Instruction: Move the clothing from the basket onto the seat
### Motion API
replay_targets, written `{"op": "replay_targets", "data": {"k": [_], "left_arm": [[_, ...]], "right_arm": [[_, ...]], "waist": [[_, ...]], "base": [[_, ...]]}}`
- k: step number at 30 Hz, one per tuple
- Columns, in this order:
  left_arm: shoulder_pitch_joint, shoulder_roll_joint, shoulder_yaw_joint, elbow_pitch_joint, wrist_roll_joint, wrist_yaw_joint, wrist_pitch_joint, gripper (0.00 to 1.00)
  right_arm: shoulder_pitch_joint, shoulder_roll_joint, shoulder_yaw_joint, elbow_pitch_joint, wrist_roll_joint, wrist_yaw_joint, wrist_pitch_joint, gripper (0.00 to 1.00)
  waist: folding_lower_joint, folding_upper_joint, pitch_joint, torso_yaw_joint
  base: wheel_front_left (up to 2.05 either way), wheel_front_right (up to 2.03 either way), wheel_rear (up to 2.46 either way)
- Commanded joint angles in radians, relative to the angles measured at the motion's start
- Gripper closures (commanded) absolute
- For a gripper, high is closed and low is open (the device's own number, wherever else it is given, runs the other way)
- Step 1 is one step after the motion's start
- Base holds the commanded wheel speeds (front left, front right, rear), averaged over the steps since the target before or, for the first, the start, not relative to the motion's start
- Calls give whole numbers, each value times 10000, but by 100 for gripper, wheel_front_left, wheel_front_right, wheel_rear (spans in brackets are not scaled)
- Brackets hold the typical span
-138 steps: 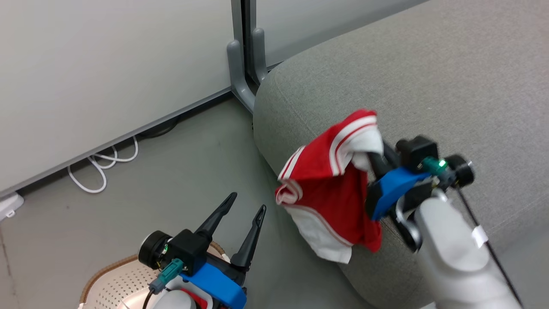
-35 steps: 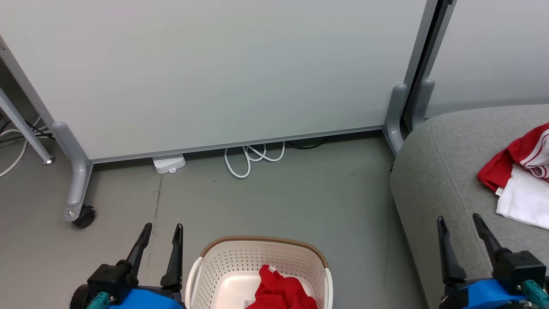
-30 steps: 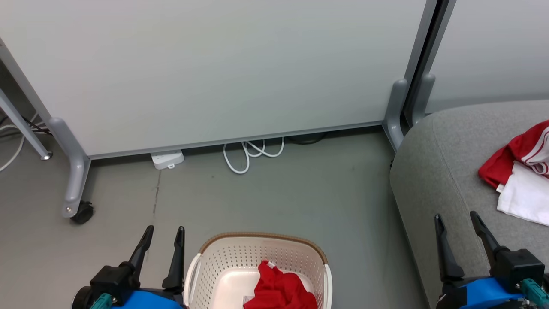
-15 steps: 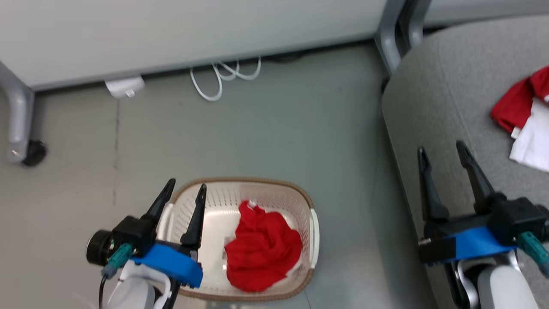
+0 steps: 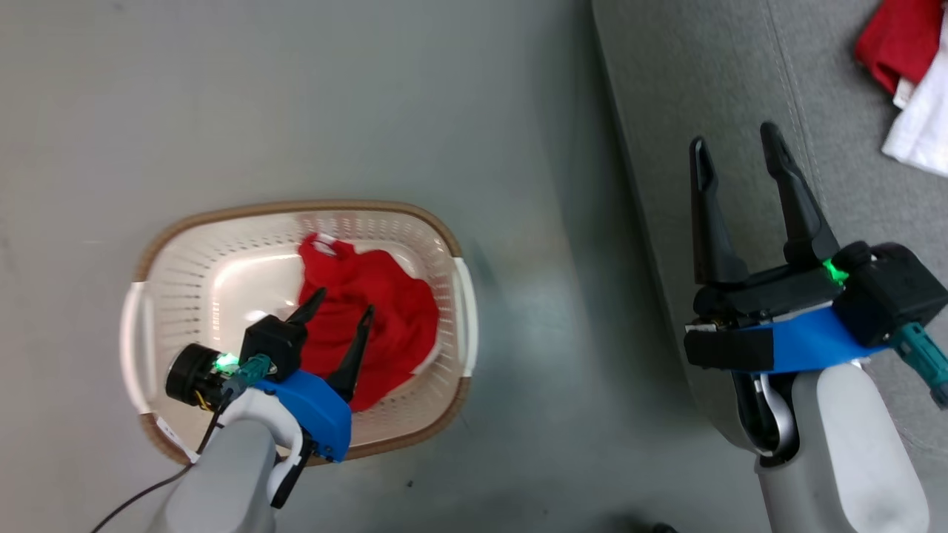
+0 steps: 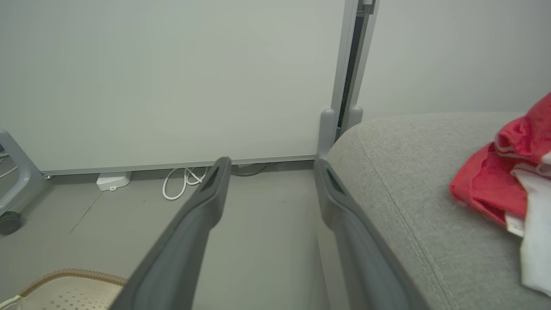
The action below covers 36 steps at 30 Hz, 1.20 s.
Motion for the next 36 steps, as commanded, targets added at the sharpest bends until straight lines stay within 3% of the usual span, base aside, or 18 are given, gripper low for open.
{"op": "replay_targets", "data": {"k": [1, 15, 28, 29, 30, 31, 32, 36], "left_arm": [[-398, 240, -200, 446, -102, -28, 28, 0], [-1886, 923, -1373, 2776, -546, -30, 352, 0], [-2605, 780, -1521, 4236, -849, 170, 425, 0], [-2659, 763, -1519, 4314, -866, 182, 405, 18], [-2706, 742, -1529, 4389, -867, 198, 378, 59], [-2743, 725, -1540, 4454, -874, 208, 365, 87], [-2781, 706, -1556, 4510, -866, 213, 341, 100], [-2897, 621, -1589, 4758, -934, 202, 331, 100]], "right_arm": [[-362, 26, 98, 108, 136, -11, -177, 0], [-1193, 26, 898, 464, 762, -11, -643, 0], [-932, 23, 875, 351, 817, -11, -699, 0], [-909, 23, 856, 330, 814, -11, -700, 0], [-884, 23, 845, 310, 813, -11, -699, 0], [-870, 23, 835, 298, 818, -11, -700, 0], [-860, 24, 829, 294, 829, -11, -700, 0], [-861, 24, 878, 288, 879, -11, -702, 0]], "waist": [[-4, 0, 1149, -1081], [-4, 0, 2773, -2282], [-4, 0, 3034, -2253], [-4, 0, 3045, -2248], [-4, 0, 3051, -2244], [-4, 0, 3055, -2241], [-4, 0, 3058, -2238], [-4, 0, 3047, -2238]], "base": [[0, 0, 0], [0, 0, 0], [0, 0, 0], [0, 0, 0], [0, 0, 0], [0, 0, 0], [0, 0, 0], [0, 0, 0]]}}
